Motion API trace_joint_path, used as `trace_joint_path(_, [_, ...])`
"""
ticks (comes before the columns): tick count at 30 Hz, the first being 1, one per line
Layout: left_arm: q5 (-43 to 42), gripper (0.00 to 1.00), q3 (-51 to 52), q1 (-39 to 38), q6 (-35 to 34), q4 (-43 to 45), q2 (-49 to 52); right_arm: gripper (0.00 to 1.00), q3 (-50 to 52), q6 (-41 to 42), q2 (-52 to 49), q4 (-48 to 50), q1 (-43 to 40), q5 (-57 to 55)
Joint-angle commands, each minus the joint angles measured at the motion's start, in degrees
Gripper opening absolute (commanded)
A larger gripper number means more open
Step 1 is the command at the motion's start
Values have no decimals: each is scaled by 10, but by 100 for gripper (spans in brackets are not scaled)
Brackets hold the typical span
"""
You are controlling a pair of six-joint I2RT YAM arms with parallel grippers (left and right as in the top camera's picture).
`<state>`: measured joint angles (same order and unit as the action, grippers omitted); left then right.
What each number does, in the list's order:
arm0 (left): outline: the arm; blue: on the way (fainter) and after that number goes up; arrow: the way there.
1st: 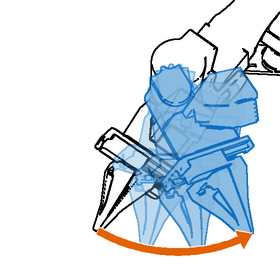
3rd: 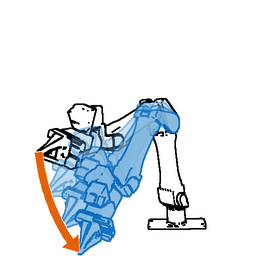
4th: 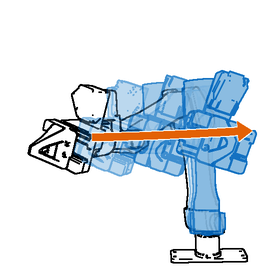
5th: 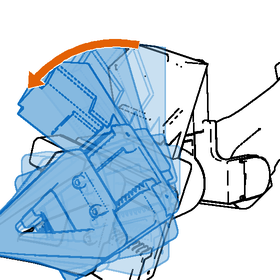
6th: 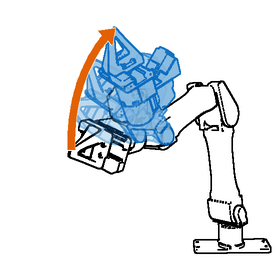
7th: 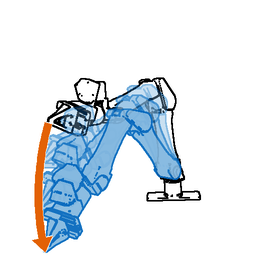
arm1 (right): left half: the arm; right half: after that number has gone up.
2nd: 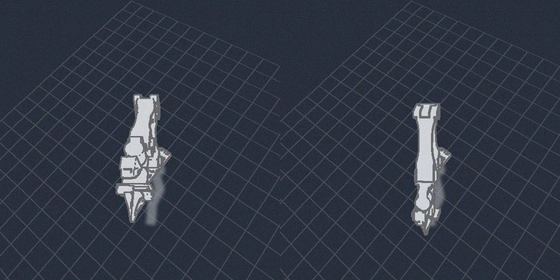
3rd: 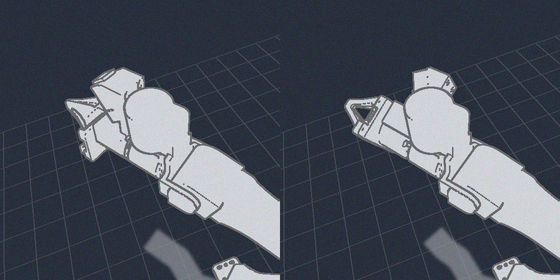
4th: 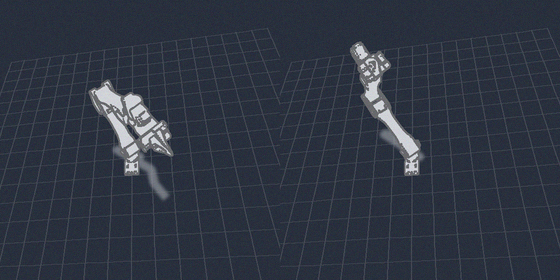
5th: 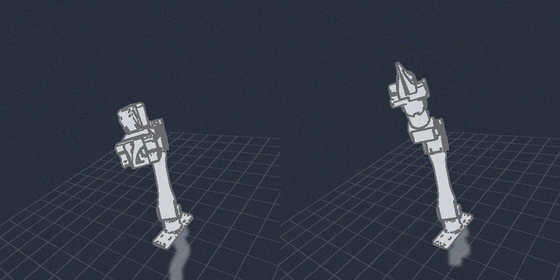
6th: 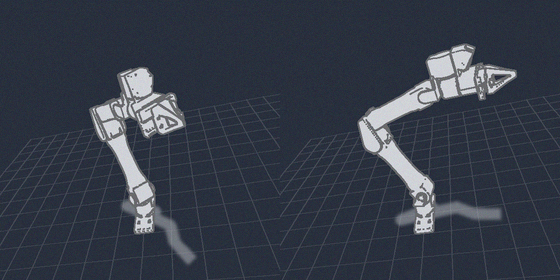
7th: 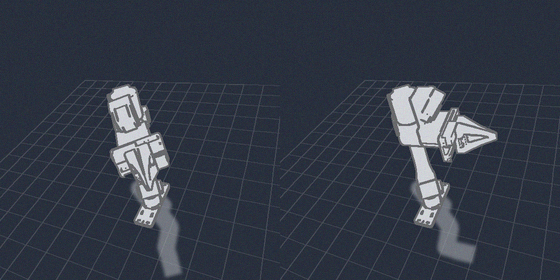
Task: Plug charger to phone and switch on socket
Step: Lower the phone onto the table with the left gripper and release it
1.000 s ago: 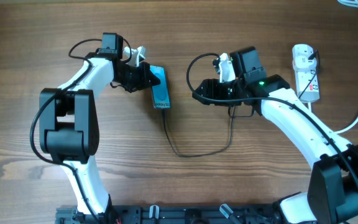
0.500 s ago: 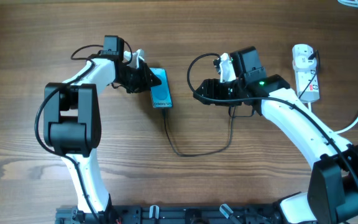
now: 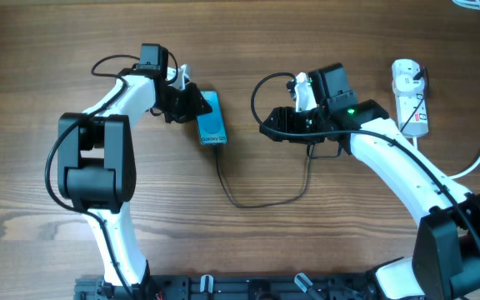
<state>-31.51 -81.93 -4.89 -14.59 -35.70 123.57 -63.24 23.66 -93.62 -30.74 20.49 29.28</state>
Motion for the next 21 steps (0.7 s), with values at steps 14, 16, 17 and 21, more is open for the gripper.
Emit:
trace_joint_path(14, [162, 45, 23, 5, -9, -10, 37, 64, -9, -12, 10, -14, 2, -10])
trace_joint_path(16, [162, 45, 23, 5, -9, -9, 37, 64, -9, -12, 10, -14, 2, -10])
trace_joint_path(17, [162, 45, 23, 5, -9, -9, 37, 64, -9, -12, 10, -14, 2, -10])
trace_joint_path(21, [193, 53, 19, 5, -9, -14, 31, 64, -9, -12, 10, -15, 2, -10])
